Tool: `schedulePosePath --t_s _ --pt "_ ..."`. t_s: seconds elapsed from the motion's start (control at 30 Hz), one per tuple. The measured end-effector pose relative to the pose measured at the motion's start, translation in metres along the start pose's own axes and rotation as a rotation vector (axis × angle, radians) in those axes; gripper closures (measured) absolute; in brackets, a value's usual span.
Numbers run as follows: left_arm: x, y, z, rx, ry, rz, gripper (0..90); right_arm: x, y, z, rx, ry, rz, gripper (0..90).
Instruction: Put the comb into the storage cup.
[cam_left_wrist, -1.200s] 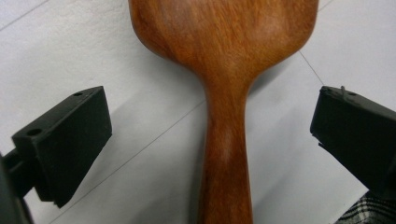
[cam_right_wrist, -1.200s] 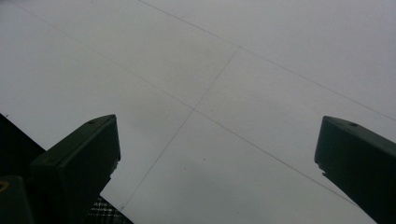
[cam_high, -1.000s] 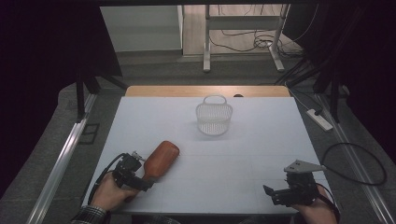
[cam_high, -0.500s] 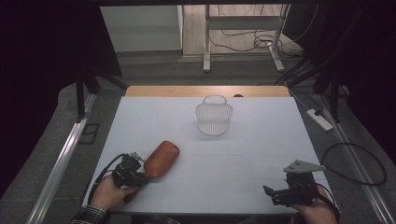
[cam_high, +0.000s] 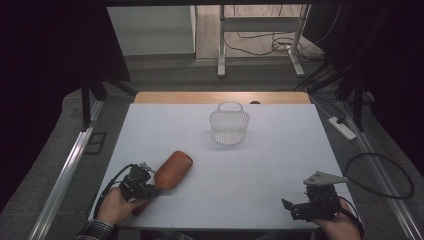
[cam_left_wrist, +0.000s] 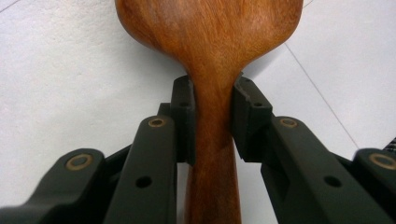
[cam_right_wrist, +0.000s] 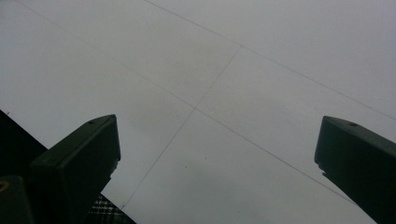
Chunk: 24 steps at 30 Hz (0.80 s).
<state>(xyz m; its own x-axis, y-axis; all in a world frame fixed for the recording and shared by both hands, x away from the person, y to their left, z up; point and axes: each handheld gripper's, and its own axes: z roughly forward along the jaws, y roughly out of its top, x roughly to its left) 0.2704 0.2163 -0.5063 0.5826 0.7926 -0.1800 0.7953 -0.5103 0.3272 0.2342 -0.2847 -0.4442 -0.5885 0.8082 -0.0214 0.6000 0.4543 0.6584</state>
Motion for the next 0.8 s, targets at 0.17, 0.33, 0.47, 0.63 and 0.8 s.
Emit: schedulePosePath --t_s 0.17,0.33,0.47,0.63,0.8 --pt "-0.0015 0.0007 -0.0015 -0.012 0.010 0.000 72.4 -0.0001 0.0000 0.0000 0.000 0.001 0.000 0.5" --pt "-0.0014 0.0010 -0.0028 -0.021 0.005 -0.004 72.4 -0.0003 0.0000 0.0001 0.003 0.004 0.001 0.5" --pt "-0.0019 0.0012 -0.0034 -0.032 0.001 -0.006 72.4 -0.0004 0.0001 0.0001 0.004 0.004 0.002 0.5" --pt "-0.0028 0.0019 -0.0057 -0.052 -0.009 -0.003 72.4 -0.0004 0.0000 0.0001 0.004 0.005 0.003 0.5" --pt "-0.0041 0.0023 -0.0091 -0.086 -0.026 -0.002 72.4 -0.0004 0.0001 0.0002 0.004 0.004 0.002 0.5"
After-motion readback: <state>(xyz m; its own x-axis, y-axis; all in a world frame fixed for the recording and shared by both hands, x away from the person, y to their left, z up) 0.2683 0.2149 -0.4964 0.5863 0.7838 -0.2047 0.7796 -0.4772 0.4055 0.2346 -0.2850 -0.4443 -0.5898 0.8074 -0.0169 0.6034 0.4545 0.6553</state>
